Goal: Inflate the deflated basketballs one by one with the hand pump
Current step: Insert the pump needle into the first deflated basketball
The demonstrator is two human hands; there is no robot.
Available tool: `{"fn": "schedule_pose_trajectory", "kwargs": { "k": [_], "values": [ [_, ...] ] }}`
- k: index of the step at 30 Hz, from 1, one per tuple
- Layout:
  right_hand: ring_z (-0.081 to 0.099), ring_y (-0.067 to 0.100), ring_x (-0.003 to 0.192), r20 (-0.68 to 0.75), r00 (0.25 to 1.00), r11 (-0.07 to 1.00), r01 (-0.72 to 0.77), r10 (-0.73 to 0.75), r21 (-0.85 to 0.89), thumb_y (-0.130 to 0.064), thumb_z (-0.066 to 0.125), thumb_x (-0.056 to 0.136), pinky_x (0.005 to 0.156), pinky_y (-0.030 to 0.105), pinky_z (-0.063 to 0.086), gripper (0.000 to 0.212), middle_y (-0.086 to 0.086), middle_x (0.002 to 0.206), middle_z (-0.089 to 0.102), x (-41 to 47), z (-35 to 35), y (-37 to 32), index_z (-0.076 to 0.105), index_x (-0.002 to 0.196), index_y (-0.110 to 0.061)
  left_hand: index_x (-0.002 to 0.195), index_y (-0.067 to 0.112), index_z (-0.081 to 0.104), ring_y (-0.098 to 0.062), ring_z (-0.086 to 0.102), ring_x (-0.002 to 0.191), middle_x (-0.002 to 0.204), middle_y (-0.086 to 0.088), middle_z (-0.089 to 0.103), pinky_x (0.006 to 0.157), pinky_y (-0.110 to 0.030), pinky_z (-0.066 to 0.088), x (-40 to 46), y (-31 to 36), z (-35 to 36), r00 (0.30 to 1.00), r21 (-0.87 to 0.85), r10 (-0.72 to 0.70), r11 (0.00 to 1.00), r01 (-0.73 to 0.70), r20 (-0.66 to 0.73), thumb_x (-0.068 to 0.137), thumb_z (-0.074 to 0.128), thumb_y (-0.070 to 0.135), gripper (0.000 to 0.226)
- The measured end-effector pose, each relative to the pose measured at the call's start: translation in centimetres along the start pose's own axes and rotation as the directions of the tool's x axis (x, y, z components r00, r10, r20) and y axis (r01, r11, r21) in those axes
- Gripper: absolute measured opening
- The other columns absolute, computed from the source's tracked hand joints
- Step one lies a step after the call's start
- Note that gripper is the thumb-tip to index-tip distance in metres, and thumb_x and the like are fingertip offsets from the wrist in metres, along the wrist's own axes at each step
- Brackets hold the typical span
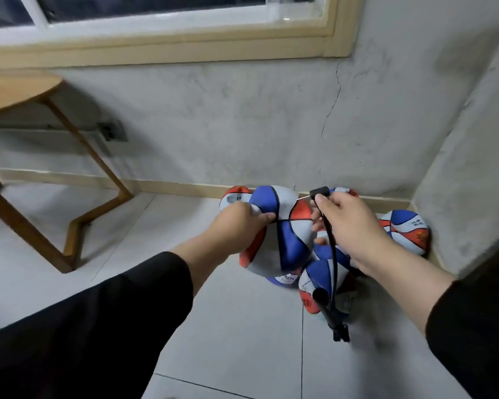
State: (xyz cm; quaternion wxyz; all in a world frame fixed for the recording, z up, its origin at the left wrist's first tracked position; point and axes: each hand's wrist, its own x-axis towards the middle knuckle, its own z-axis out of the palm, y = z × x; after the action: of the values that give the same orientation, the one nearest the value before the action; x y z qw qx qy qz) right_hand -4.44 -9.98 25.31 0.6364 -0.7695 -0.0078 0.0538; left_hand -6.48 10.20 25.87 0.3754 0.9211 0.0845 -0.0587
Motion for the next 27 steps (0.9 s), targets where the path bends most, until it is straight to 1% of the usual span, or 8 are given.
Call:
{"fn": "schedule_pose_trajectory", "kwargs": {
  "k": [4, 7, 10, 13, 16, 20, 24, 27],
  "values": [
    [0.060, 0.013, 0.077, -0.052, 0.979, 0.978, 0.195, -0.199, -0.073, -0.027, 0.050, 0.108, 0.065, 0.033, 0.059, 0.024, -0.003, 0.085, 0.067, -2.1, -0.7, -2.7, 0.066, 0.093, -0.017, 0.087, 0.010, 0.059, -0.026, 0.055, 0.063, 0.075, -0.006, 0.059, 0.051, -0.027, 0.043, -3.3, 2.3, -1.2, 0.985, -0.132, 0.060, 0.988, -0.082, -0.159, 0.105, 0.055, 0.043, 0.038],
    [0.064, 0.011, 0.079, -0.122, 0.940, 0.942, 0.300, -0.319, -0.150, -0.036, 0.050, 0.106, 0.074, 0.034, 0.051, 0.026, -0.011, 0.084, 0.071, -3.4, -1.5, -4.5, 0.068, 0.098, -0.020, 0.084, 0.010, 0.061, -0.023, 0.059, 0.077, 0.081, -0.002, 0.066, 0.065, -0.032, 0.046, -5.0, 3.2, -2.0, 0.968, -0.279, 0.031, 0.955, -0.103, -0.251, 0.106, 0.052, 0.044, 0.042],
    [0.062, 0.009, 0.076, -0.139, 0.946, 0.955, 0.295, -0.293, -0.003, -0.038, 0.048, 0.108, 0.075, 0.033, 0.049, 0.030, -0.010, 0.080, 0.070, -4.2, -1.7, -5.2, 0.068, 0.095, -0.020, 0.098, 0.013, 0.071, -0.021, 0.068, 0.092, 0.096, -0.002, 0.074, 0.084, -0.037, 0.054, -5.6, 3.9, -2.4, 0.958, -0.465, -0.038, 0.879, -0.103, -0.284, 0.104, 0.052, 0.051, 0.043],
    [0.069, 0.014, 0.099, -0.090, 0.974, 0.949, 0.222, -0.207, 0.225, -0.042, 0.048, 0.107, 0.086, 0.038, 0.054, 0.031, -0.002, 0.103, 0.077, -4.4, -1.9, -4.7, 0.072, 0.100, -0.024, 0.093, 0.005, 0.070, -0.023, 0.064, 0.084, 0.087, -0.004, 0.071, 0.076, -0.036, 0.051, -5.8, 4.7, -2.1, 0.943, -0.542, -0.099, 0.835, -0.095, -0.317, 0.102, 0.053, 0.054, 0.053],
    [0.068, 0.017, 0.114, -0.069, 0.979, 0.947, 0.205, -0.194, 0.248, -0.054, 0.051, 0.096, 0.103, 0.051, 0.051, 0.032, -0.003, 0.113, 0.076, -4.2, -2.0, -4.0, 0.075, 0.100, -0.033, 0.101, 0.007, 0.073, -0.028, 0.070, 0.102, 0.106, -0.011, 0.077, 0.094, -0.044, 0.055, -5.5, 4.9, -1.7, 0.951, -0.657, -0.146, 0.750, -0.073, -0.273, 0.099, 0.055, 0.058, 0.055],
    [0.065, 0.024, 0.123, -0.119, 0.981, 0.916, 0.185, -0.152, 0.356, -0.055, 0.053, 0.090, 0.111, 0.058, 0.046, 0.031, 0.003, 0.120, 0.074, -4.0, -2.4, -3.9, 0.077, 0.094, -0.036, 0.108, 0.029, 0.077, -0.023, 0.073, 0.108, 0.109, -0.001, 0.079, 0.100, -0.049, 0.057, -5.2, 4.5, -1.5, 0.990, -0.689, 0.043, 0.714, -0.127, -0.137, 0.079, 0.067, 0.053, 0.039],
    [0.068, 0.023, 0.116, -0.146, 0.978, 0.898, 0.194, -0.147, 0.396, -0.046, 0.051, 0.104, 0.109, 0.054, 0.048, 0.031, 0.003, 0.115, 0.076, -3.6, -3.2, -4.2, 0.076, 0.095, -0.030, 0.123, 0.027, 0.070, -0.016, 0.074, 0.103, 0.114, -0.001, 0.077, 0.079, -0.027, 0.057, -5.0, 3.6, -1.3, 0.971, -0.702, 0.236, 0.687, -0.189, -0.031, 0.084, 0.072, 0.030, 0.039],
    [0.071, 0.017, 0.104, -0.118, 0.981, 0.881, 0.188, -0.151, 0.435, -0.035, 0.044, 0.110, 0.095, 0.042, 0.054, 0.032, 0.001, 0.106, 0.077, -3.5, -3.5, -4.7, 0.071, 0.098, -0.022, 0.125, 0.028, 0.068, -0.013, 0.074, 0.105, 0.113, 0.006, 0.078, 0.084, -0.028, 0.057, -5.4, 3.9, -0.7, 0.968, -0.664, 0.234, 0.709, -0.236, -0.093, 0.099, 0.069, 0.022, 0.027]
  ]
}}
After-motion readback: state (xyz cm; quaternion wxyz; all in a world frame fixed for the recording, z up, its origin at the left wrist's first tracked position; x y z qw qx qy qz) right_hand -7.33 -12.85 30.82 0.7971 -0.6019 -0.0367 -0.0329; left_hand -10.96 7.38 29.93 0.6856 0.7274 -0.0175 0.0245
